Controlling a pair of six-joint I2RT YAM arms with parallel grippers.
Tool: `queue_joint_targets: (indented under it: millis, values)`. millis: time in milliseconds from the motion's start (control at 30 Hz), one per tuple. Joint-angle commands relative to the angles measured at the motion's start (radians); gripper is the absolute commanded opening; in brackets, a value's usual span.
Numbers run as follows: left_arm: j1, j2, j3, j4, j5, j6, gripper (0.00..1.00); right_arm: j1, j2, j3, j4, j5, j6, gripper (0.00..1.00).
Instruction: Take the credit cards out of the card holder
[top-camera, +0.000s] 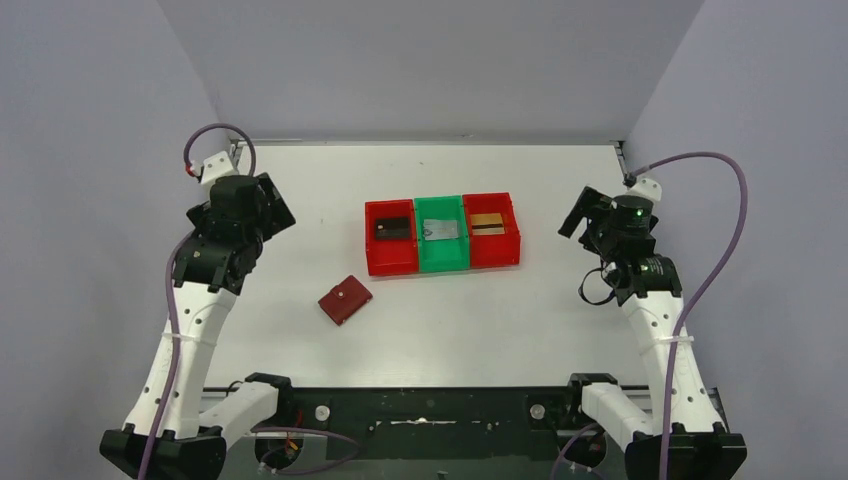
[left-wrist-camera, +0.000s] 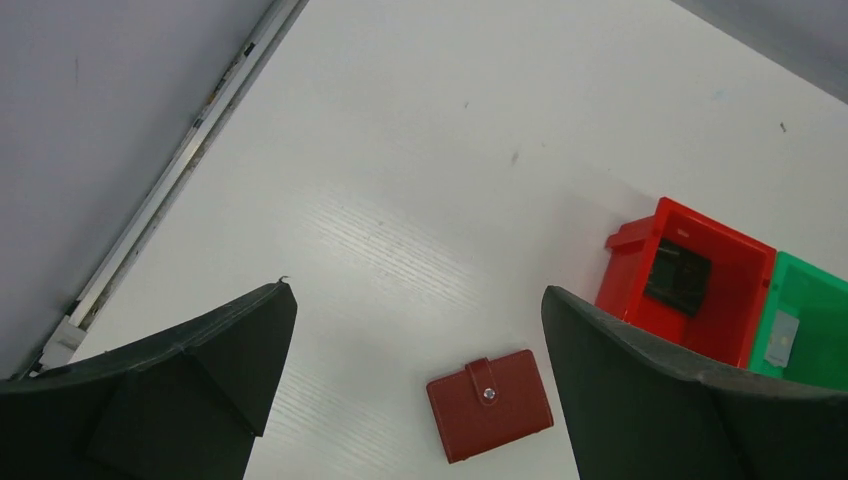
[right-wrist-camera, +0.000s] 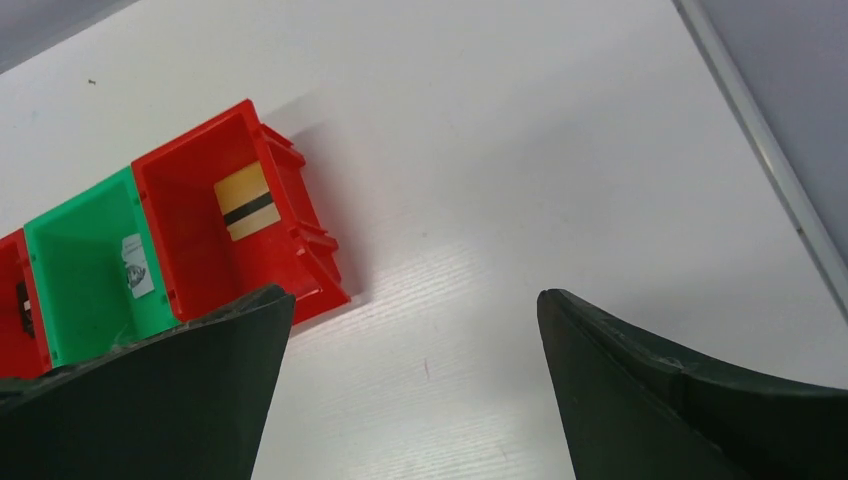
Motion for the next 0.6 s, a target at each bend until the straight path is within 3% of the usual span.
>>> queue_joint_targets:
  millis: [0,133,267,567]
  values:
    - [-0.009,-0.022,-0.049,0.017,-0.036,-0.028,0.97,-0.028,-0.057,-0.064,0.037,-0.092,0.076,0.98]
    - [-0.013,-0.011,-0.114,0.012,-0.046,-0.073,0.97,-0.045,-0.076,-0.123,0.058,-0.148,0.116,0.98]
    - [-0.003,-0.003,-0.202,0.05,0.037,-0.109,0.97,-0.055,-0.074,-0.161,0.073,-0.204,0.15,0.98]
    - [0.171,0.057,-0.451,0.222,0.455,-0.167,0.97,-0.064,-0.027,-0.196,0.096,-0.331,0.187,0.98]
